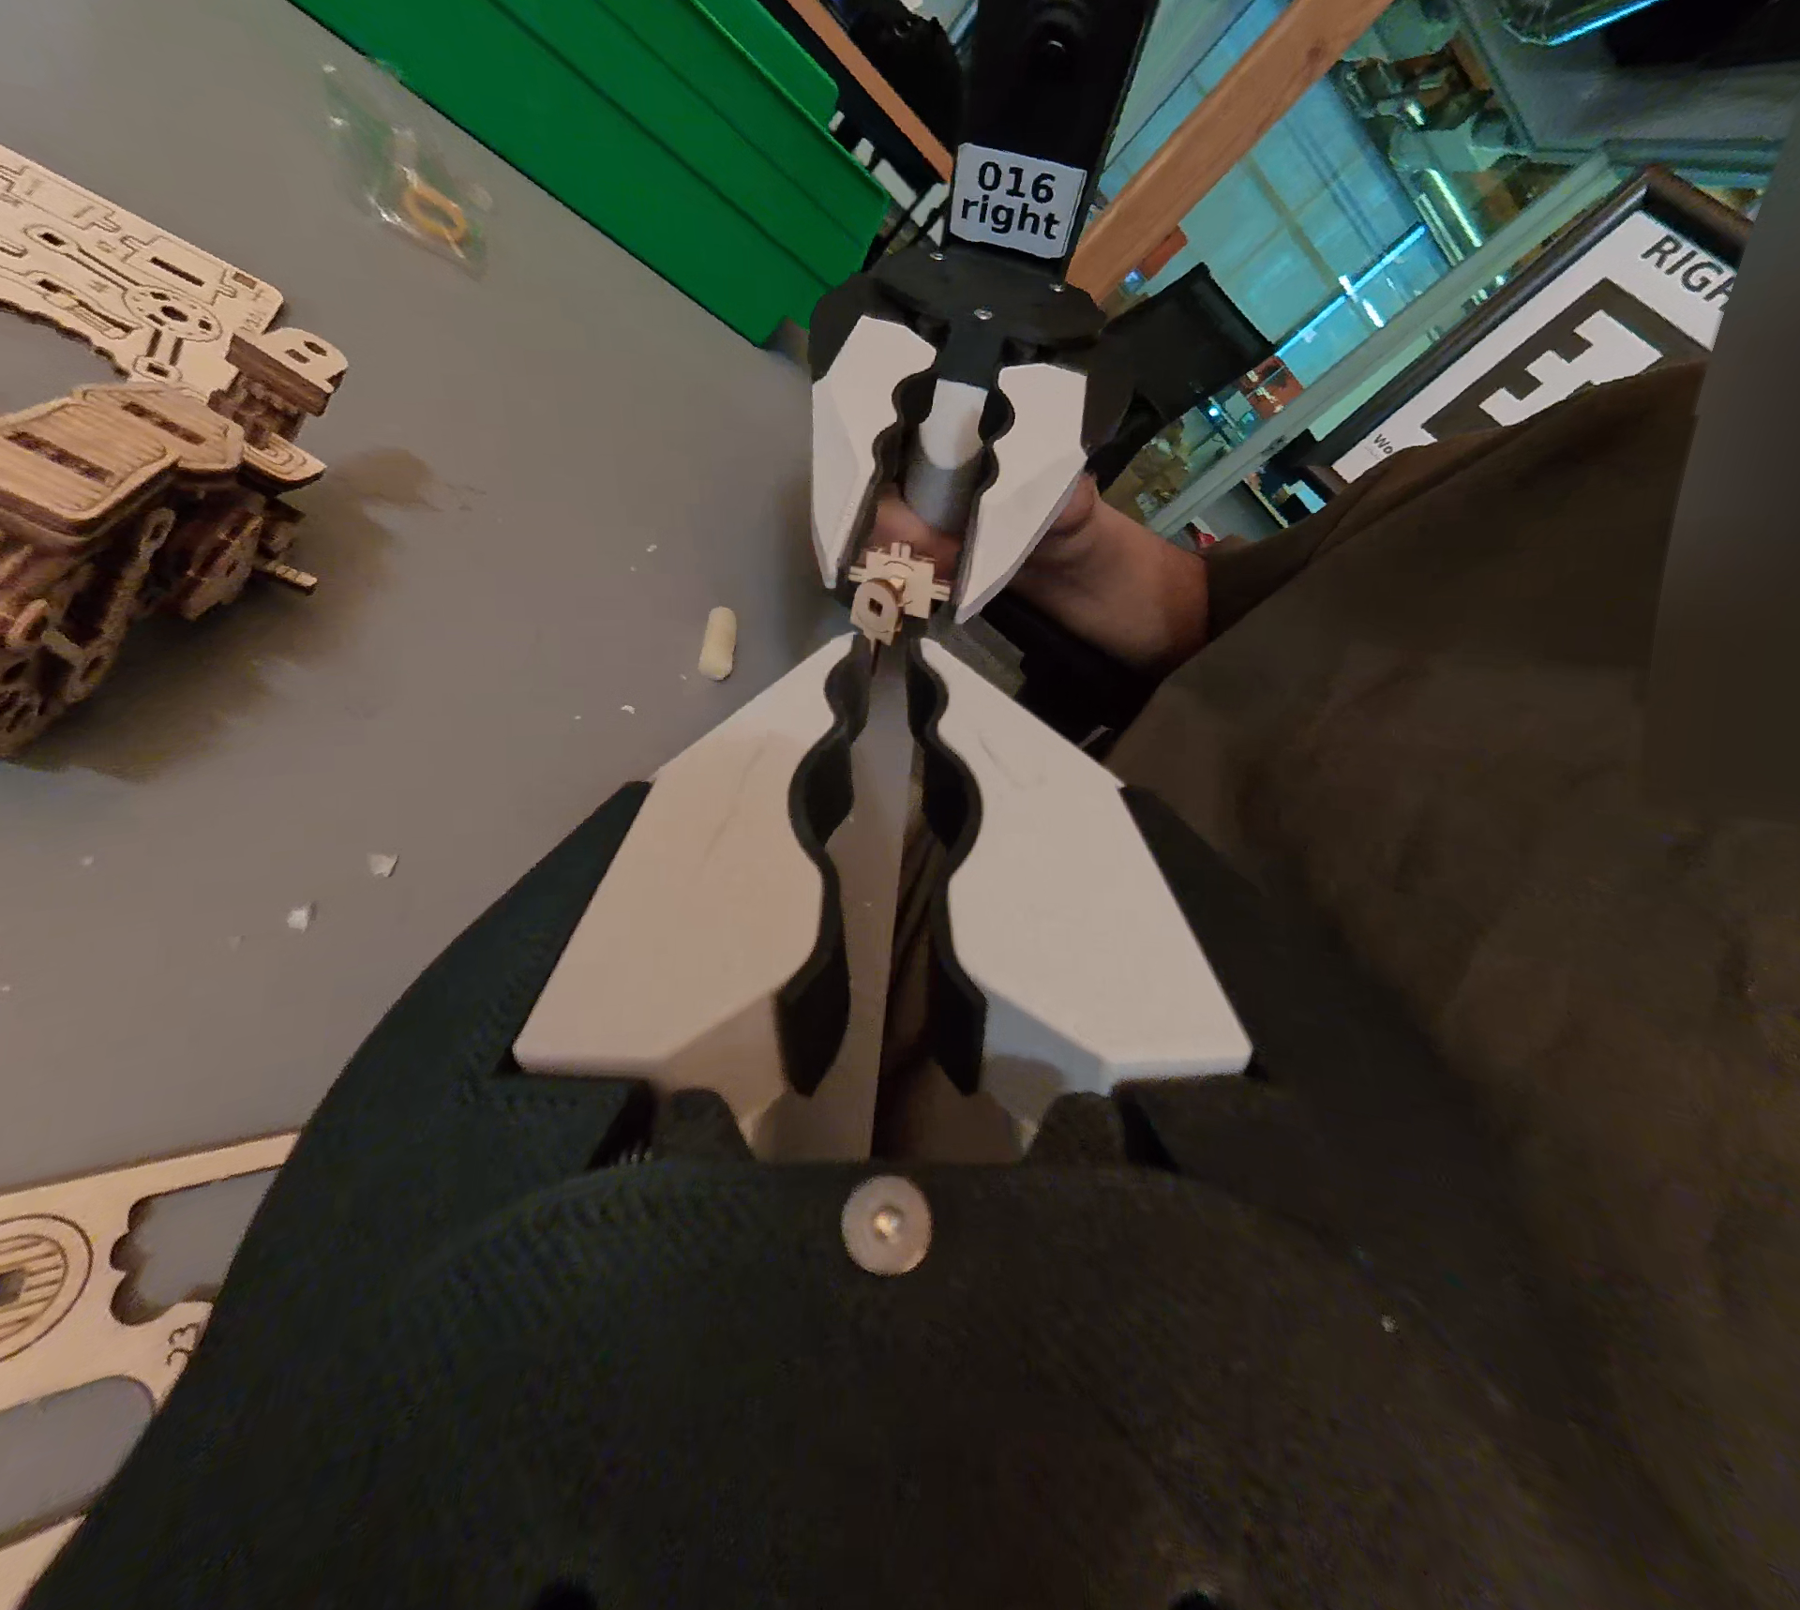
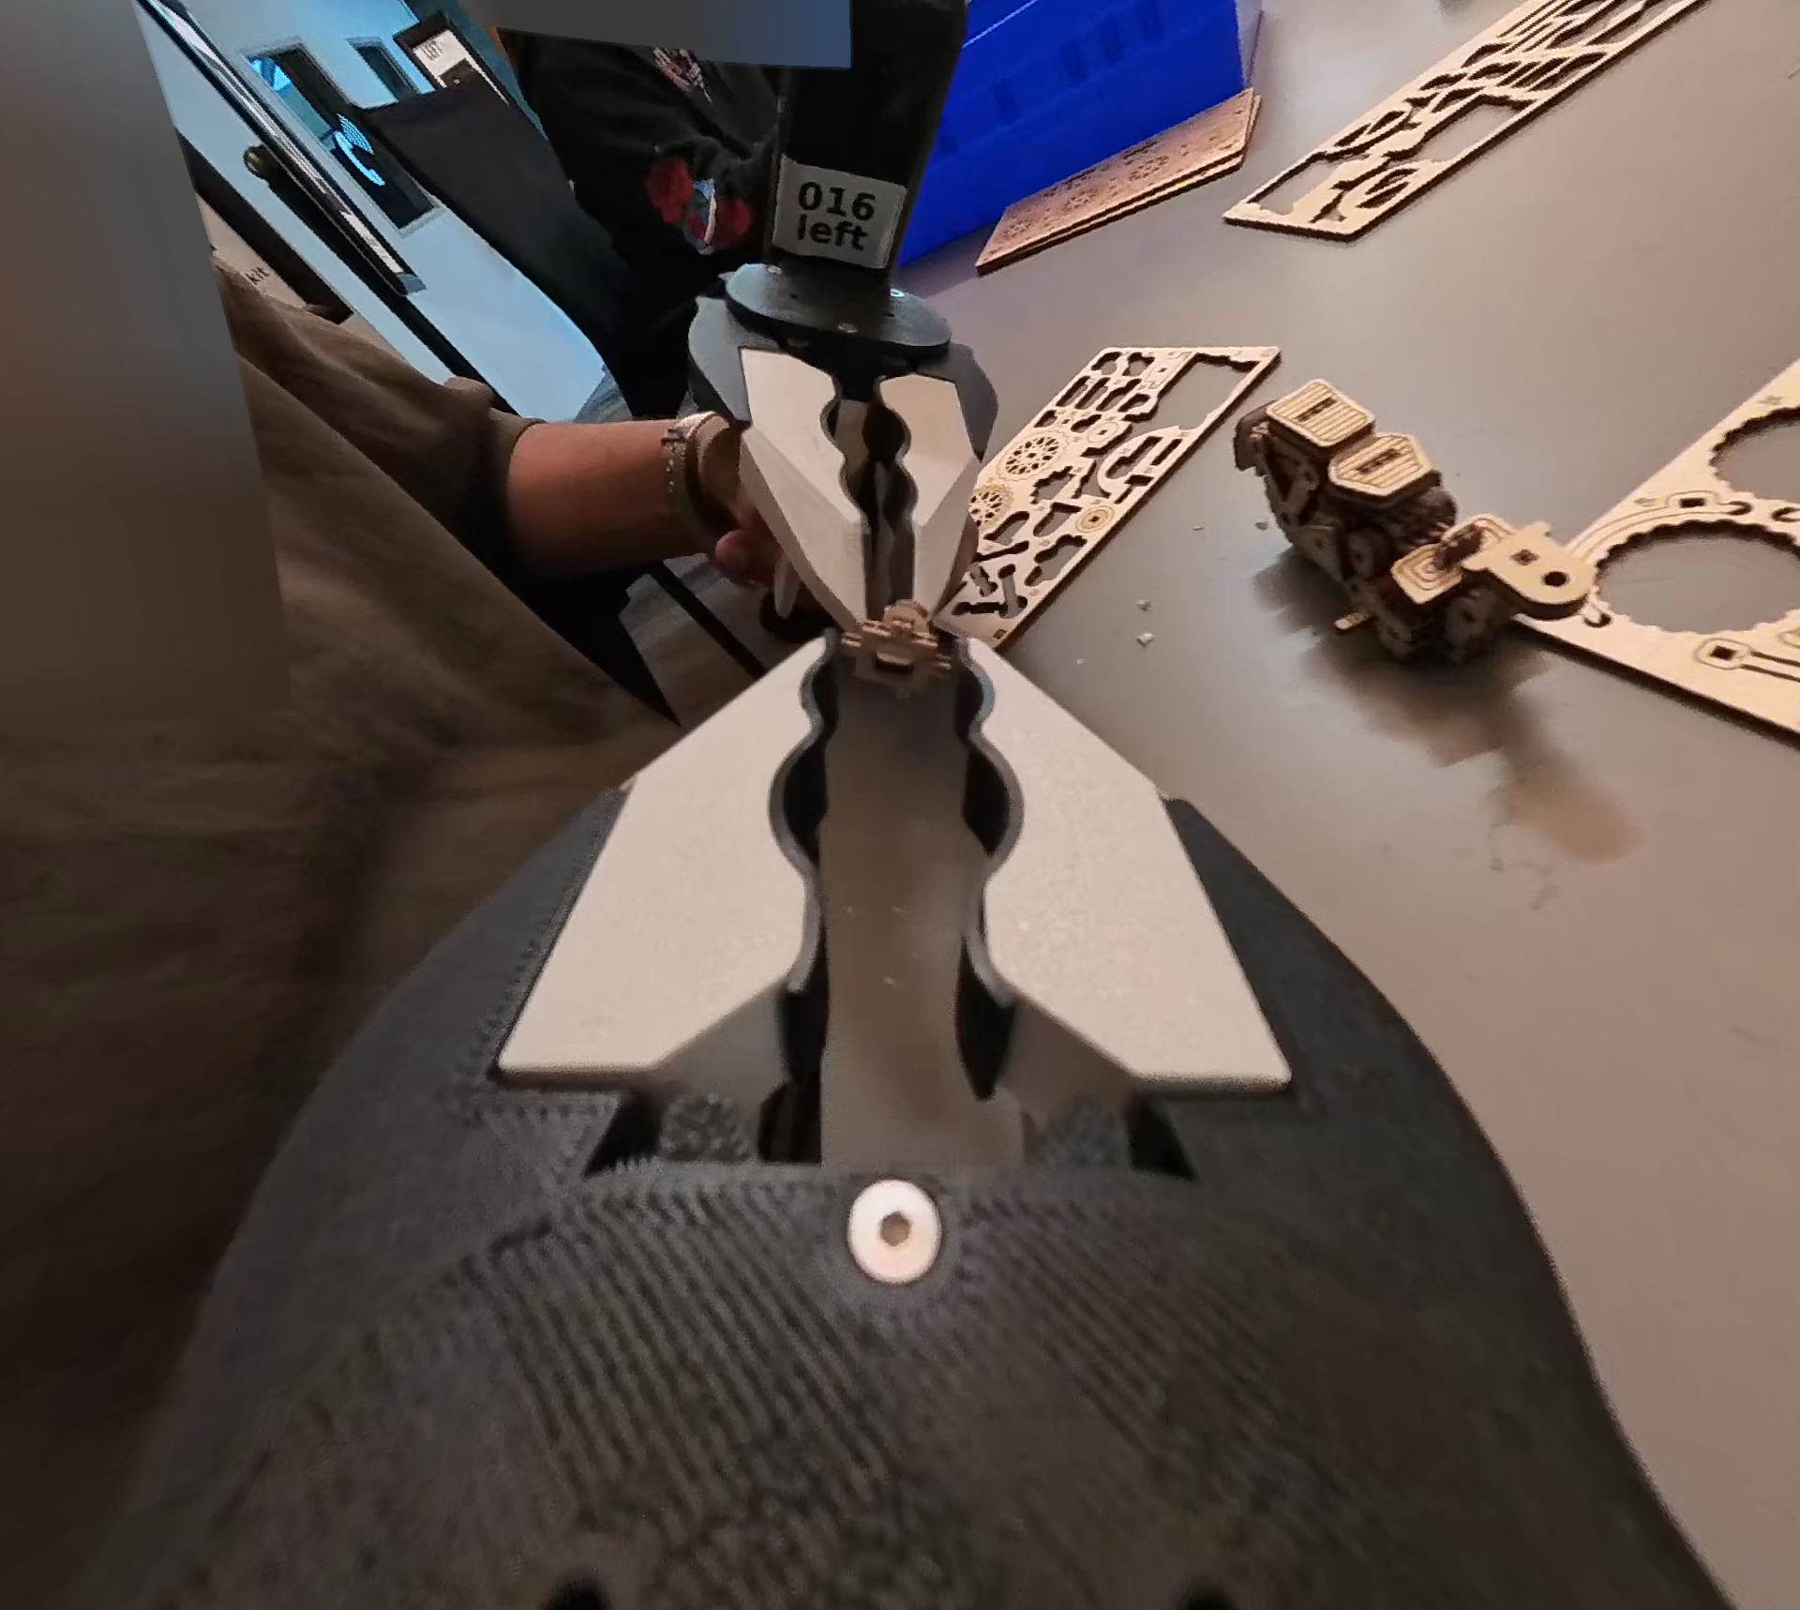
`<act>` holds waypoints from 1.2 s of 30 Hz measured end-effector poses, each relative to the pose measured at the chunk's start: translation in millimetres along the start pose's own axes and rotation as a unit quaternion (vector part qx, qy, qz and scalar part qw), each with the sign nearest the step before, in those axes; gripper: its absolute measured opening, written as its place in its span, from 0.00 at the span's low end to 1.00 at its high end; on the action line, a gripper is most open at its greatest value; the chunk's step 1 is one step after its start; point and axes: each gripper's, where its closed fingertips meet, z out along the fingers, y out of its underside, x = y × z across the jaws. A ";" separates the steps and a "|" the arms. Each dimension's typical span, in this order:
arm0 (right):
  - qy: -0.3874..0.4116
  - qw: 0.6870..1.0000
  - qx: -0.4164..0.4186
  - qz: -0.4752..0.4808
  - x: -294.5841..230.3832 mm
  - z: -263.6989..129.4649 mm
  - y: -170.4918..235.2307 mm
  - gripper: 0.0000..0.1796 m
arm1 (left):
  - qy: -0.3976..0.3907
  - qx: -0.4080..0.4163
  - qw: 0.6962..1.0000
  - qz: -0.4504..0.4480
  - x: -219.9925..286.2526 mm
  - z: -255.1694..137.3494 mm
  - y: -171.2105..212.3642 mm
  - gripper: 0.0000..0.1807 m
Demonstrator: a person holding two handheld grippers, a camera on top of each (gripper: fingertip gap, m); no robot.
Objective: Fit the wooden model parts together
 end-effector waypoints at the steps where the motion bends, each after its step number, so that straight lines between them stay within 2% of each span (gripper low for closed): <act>1: 0.002 1.000 -0.001 -0.001 0.4 0.2 0.4 0.12 | -0.006 -0.001 1.000 0.004 -0.9 0.7 0.5 0.02; 12: 0.012 1.000 0.003 -0.004 2.8 -1.3 -1.2 0.12 | -0.023 -0.019 0.999 0.021 -4.3 4.1 7.3 0.03; 20: 0.017 1.000 0.010 0.001 7.6 -5.6 -2.7 0.12 | -0.038 0.006 0.999 -0.009 -16.4 -0.8 -0.6 0.08; 36: 0.021 1.000 0.013 0.004 11.2 -9.4 -3.1 0.12 | -0.040 0.022 0.999 -0.020 -19.9 -3.4 -5.9 0.08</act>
